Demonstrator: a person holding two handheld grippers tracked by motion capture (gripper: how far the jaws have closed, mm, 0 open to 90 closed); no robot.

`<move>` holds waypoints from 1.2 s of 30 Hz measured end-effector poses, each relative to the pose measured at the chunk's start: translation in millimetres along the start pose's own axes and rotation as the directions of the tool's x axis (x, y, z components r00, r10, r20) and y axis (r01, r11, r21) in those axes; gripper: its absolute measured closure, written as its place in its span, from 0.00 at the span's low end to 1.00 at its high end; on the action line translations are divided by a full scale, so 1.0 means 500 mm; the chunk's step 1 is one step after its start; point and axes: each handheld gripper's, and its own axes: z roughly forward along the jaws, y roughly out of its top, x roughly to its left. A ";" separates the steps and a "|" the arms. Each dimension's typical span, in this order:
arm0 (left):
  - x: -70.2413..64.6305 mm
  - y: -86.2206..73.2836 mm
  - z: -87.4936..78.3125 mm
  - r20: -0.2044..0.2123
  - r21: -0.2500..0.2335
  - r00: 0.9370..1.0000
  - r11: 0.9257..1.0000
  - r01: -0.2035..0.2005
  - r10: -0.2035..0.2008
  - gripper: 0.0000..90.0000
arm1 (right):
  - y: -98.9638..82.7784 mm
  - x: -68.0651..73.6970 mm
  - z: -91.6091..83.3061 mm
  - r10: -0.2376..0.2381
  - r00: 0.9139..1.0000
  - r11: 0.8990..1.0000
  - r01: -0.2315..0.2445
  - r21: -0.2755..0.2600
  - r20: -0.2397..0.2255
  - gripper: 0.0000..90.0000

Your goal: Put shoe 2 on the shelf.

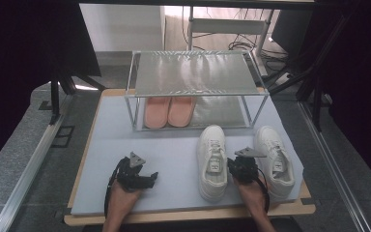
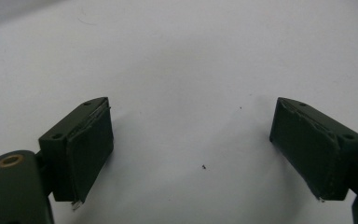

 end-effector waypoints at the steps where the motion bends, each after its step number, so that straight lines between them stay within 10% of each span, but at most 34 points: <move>1: 0.000 0.000 0.000 0.000 0.000 1.000 1.000 0.000 0.000 0.15 | 0.006 -0.007 0.008 0.003 1.000 1.000 -0.003 0.001 0.010 1.00; 17: 0.000 0.000 0.000 0.001 0.000 1.000 1.000 0.000 0.000 0.15 | 0.030 -0.030 0.048 0.039 0.996 0.999 -0.037 0.021 -0.080 1.00; 36: 0.000 0.000 0.000 0.000 0.000 1.000 1.000 0.001 -0.001 0.15 | 0.078 0.032 0.110 -0.125 0.961 0.990 0.138 0.039 -0.248 1.00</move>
